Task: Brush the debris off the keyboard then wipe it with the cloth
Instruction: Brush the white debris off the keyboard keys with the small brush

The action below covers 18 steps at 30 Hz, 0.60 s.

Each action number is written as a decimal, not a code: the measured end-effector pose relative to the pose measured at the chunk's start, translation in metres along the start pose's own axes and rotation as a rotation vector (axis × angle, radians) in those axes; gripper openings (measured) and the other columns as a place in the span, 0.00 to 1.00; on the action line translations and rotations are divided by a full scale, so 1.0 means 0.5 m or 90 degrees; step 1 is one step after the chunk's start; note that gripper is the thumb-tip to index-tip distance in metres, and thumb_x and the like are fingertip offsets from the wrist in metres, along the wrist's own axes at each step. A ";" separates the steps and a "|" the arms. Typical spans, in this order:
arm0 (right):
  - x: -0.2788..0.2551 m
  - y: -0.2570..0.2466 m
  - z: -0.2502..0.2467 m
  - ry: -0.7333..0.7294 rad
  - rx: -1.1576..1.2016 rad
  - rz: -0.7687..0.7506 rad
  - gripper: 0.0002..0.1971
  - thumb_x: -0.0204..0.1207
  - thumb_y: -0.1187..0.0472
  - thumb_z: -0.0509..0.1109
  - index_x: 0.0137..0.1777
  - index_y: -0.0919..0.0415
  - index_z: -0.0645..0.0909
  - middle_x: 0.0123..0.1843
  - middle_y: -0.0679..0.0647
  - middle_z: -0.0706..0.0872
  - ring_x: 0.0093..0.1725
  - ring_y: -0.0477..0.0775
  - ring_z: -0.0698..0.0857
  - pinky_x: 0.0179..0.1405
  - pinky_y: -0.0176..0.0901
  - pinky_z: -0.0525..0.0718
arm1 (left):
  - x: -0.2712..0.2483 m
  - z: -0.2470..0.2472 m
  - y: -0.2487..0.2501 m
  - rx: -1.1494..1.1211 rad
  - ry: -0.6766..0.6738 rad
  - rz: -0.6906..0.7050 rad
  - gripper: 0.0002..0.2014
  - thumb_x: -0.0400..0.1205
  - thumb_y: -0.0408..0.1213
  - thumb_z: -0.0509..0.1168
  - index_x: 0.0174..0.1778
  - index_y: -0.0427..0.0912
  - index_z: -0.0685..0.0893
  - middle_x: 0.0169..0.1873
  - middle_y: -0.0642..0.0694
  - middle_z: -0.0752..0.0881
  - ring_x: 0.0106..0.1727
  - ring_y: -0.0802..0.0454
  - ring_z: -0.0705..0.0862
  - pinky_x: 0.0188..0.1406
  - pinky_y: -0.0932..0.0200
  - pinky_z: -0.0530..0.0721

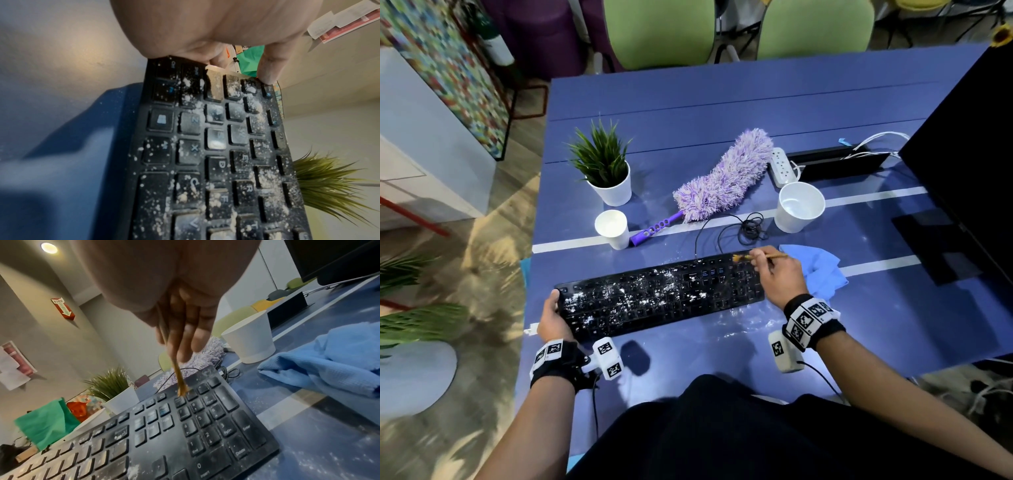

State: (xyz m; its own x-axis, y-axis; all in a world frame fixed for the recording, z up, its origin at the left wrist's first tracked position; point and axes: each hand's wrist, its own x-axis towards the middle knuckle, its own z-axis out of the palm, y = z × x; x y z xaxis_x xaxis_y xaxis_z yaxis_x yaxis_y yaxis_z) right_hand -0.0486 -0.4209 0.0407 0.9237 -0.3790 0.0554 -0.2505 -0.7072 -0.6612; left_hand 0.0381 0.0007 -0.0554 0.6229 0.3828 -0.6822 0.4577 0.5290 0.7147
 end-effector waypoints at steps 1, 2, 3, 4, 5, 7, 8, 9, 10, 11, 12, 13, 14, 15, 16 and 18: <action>0.002 0.003 0.004 -0.038 -0.006 0.009 0.21 0.82 0.43 0.54 0.47 0.53 0.87 0.38 0.53 0.91 0.40 0.56 0.90 0.48 0.53 0.88 | -0.004 0.001 0.002 -0.003 -0.001 -0.001 0.44 0.48 0.60 0.83 0.59 0.39 0.89 0.54 0.40 0.88 0.54 0.38 0.87 0.57 0.40 0.86; 0.002 0.003 0.006 -0.085 -0.016 0.029 0.23 0.80 0.41 0.55 0.44 0.55 0.87 0.36 0.54 0.91 0.39 0.57 0.90 0.48 0.53 0.88 | 0.002 -0.001 0.001 -0.008 0.007 -0.002 0.46 0.48 0.59 0.84 0.61 0.39 0.89 0.55 0.39 0.88 0.55 0.38 0.87 0.57 0.40 0.87; -0.001 0.004 0.009 -0.106 -0.028 0.046 0.25 0.78 0.39 0.54 0.42 0.55 0.87 0.35 0.55 0.91 0.39 0.57 0.90 0.48 0.52 0.88 | 0.006 -0.005 0.001 -0.012 0.014 0.001 0.46 0.48 0.60 0.83 0.61 0.39 0.89 0.55 0.39 0.88 0.54 0.38 0.87 0.57 0.40 0.87; -0.004 0.006 0.010 -0.100 -0.038 0.052 0.25 0.79 0.40 0.54 0.42 0.55 0.87 0.36 0.56 0.91 0.39 0.57 0.89 0.48 0.50 0.88 | 0.008 -0.005 0.002 -0.011 0.014 0.004 0.46 0.48 0.60 0.83 0.61 0.39 0.89 0.56 0.40 0.89 0.55 0.38 0.88 0.57 0.40 0.87; -0.010 0.003 0.007 -0.074 -0.044 0.046 0.23 0.82 0.42 0.55 0.45 0.55 0.87 0.37 0.56 0.91 0.40 0.57 0.88 0.47 0.48 0.87 | 0.014 -0.008 0.001 -0.005 0.021 0.009 0.47 0.47 0.61 0.83 0.61 0.39 0.89 0.58 0.40 0.89 0.56 0.37 0.88 0.59 0.38 0.86; -0.016 0.004 0.004 -0.050 -0.029 0.032 0.24 0.82 0.41 0.52 0.49 0.54 0.86 0.38 0.55 0.91 0.42 0.56 0.88 0.47 0.48 0.86 | 0.011 -0.007 0.001 -0.003 0.017 0.007 0.47 0.47 0.62 0.83 0.62 0.39 0.89 0.60 0.39 0.89 0.58 0.36 0.88 0.62 0.36 0.85; -0.017 0.005 0.005 -0.067 -0.024 0.031 0.27 0.79 0.38 0.49 0.47 0.54 0.86 0.37 0.54 0.91 0.41 0.56 0.89 0.48 0.50 0.87 | 0.013 -0.009 0.000 -0.004 0.014 0.003 0.47 0.48 0.61 0.83 0.61 0.39 0.89 0.59 0.40 0.89 0.56 0.37 0.88 0.61 0.37 0.85; -0.019 0.007 0.007 -0.101 -0.032 0.036 0.30 0.76 0.35 0.48 0.44 0.55 0.86 0.35 0.54 0.91 0.40 0.57 0.89 0.48 0.51 0.87 | 0.011 -0.008 0.001 -0.007 0.008 -0.002 0.44 0.49 0.60 0.83 0.59 0.39 0.90 0.56 0.40 0.89 0.53 0.38 0.88 0.59 0.39 0.86; -0.021 0.013 0.012 -0.131 -0.043 0.042 0.30 0.75 0.35 0.49 0.42 0.55 0.86 0.33 0.53 0.90 0.40 0.56 0.89 0.47 0.52 0.87 | 0.013 -0.008 0.000 -0.009 0.003 -0.011 0.42 0.49 0.60 0.84 0.57 0.40 0.90 0.54 0.41 0.89 0.52 0.39 0.88 0.56 0.40 0.87; -0.026 0.018 0.015 -0.144 -0.044 0.055 0.28 0.76 0.36 0.51 0.41 0.55 0.86 0.33 0.52 0.90 0.40 0.56 0.89 0.48 0.52 0.88 | 0.009 -0.005 0.001 -0.010 -0.003 -0.011 0.41 0.49 0.60 0.84 0.55 0.41 0.90 0.53 0.41 0.88 0.52 0.39 0.87 0.55 0.41 0.87; -0.032 0.021 0.015 -0.144 -0.030 0.060 0.25 0.78 0.40 0.53 0.42 0.54 0.86 0.33 0.51 0.91 0.40 0.55 0.89 0.48 0.52 0.88 | 0.009 -0.005 0.001 -0.012 -0.010 -0.011 0.41 0.48 0.60 0.84 0.54 0.42 0.89 0.53 0.41 0.88 0.52 0.40 0.87 0.55 0.41 0.87; -0.036 0.020 0.011 -0.127 -0.025 0.066 0.22 0.79 0.42 0.55 0.42 0.54 0.86 0.34 0.51 0.91 0.40 0.56 0.90 0.48 0.52 0.88 | 0.005 -0.003 0.002 -0.011 -0.018 -0.006 0.40 0.48 0.60 0.84 0.54 0.42 0.89 0.53 0.41 0.87 0.52 0.40 0.87 0.55 0.42 0.87; -0.039 0.024 0.010 -0.103 -0.032 0.066 0.21 0.80 0.43 0.55 0.42 0.55 0.86 0.34 0.52 0.91 0.40 0.58 0.89 0.47 0.52 0.88 | 0.001 -0.001 0.002 -0.010 -0.028 -0.003 0.39 0.50 0.59 0.83 0.54 0.42 0.89 0.53 0.41 0.87 0.52 0.40 0.87 0.55 0.42 0.86; -0.041 0.026 0.005 -0.079 -0.053 0.075 0.22 0.81 0.45 0.56 0.42 0.57 0.86 0.34 0.56 0.90 0.40 0.61 0.89 0.45 0.52 0.87 | -0.001 -0.001 0.004 -0.012 -0.028 -0.007 0.37 0.52 0.58 0.83 0.54 0.42 0.89 0.53 0.41 0.87 0.51 0.40 0.87 0.56 0.42 0.86; -0.041 0.031 0.002 -0.058 -0.074 0.084 0.21 0.82 0.47 0.56 0.41 0.60 0.85 0.34 0.59 0.89 0.40 0.64 0.88 0.44 0.52 0.86 | -0.005 0.001 0.004 -0.013 -0.032 -0.008 0.35 0.54 0.58 0.83 0.54 0.42 0.89 0.53 0.41 0.88 0.51 0.40 0.87 0.57 0.41 0.86; -0.042 0.038 0.002 -0.047 -0.089 0.094 0.24 0.82 0.45 0.54 0.41 0.62 0.84 0.33 0.60 0.88 0.40 0.65 0.88 0.43 0.51 0.86 | -0.002 0.000 0.003 -0.005 -0.023 -0.010 0.35 0.54 0.58 0.82 0.54 0.41 0.90 0.53 0.40 0.89 0.51 0.39 0.88 0.58 0.38 0.86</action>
State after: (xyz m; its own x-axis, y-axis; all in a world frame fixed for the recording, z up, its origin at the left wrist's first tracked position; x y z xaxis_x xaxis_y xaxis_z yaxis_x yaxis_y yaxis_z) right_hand -0.0726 -0.4257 0.0260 0.8916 -0.4433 -0.0927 -0.4176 -0.7254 -0.5472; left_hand 0.0382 0.0010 -0.0535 0.6378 0.3470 -0.6877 0.4629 0.5409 0.7022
